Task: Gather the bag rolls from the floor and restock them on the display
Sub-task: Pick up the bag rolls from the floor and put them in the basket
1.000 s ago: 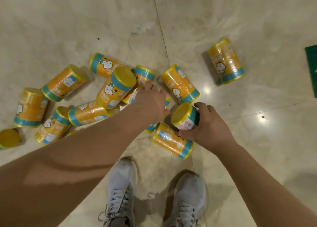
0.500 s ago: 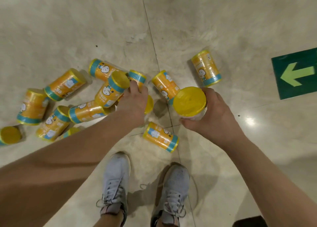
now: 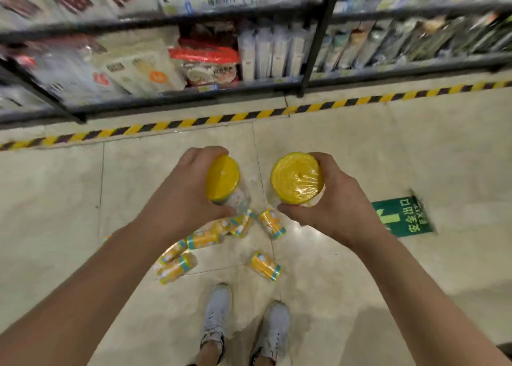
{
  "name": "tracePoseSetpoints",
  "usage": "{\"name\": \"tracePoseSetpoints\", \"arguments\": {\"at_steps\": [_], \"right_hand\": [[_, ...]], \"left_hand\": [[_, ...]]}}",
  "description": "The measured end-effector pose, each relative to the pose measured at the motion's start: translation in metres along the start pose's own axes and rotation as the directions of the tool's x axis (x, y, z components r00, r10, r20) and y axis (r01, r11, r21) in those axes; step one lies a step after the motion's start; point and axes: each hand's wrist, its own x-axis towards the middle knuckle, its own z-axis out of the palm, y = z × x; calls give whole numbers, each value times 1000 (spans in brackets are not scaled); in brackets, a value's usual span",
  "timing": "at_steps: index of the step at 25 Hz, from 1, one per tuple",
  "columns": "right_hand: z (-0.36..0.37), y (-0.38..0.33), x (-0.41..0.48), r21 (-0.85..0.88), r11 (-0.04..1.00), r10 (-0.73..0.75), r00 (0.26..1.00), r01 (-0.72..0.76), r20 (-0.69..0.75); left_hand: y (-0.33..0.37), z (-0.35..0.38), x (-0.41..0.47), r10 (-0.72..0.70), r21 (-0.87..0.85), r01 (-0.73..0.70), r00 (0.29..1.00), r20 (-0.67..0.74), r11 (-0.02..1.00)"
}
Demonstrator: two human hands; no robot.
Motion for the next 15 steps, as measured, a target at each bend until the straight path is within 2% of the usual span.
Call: {"name": "tracePoseSetpoints", "arguments": {"at_steps": [4,8,12,15], "right_hand": [[-107,-157,-26,-16,977,-212,973,212,-93],[-151,-258,-58,-48,928,-372,920,369,-126],[-162,-312,-84,21,867,-496,866,498,-55],[-158,-337,-96,76,780,-625,779,621,48]], "left_hand": [[82,-159,-56,101,-26,-106,982,-158,994],[126,-252,-115,170,-53,-193,943,-287,980],[143,-290,-189,58,-160,-144,892,-448,977],[146,-288,-246,-52,-209,-81,826,-562,975]]}}
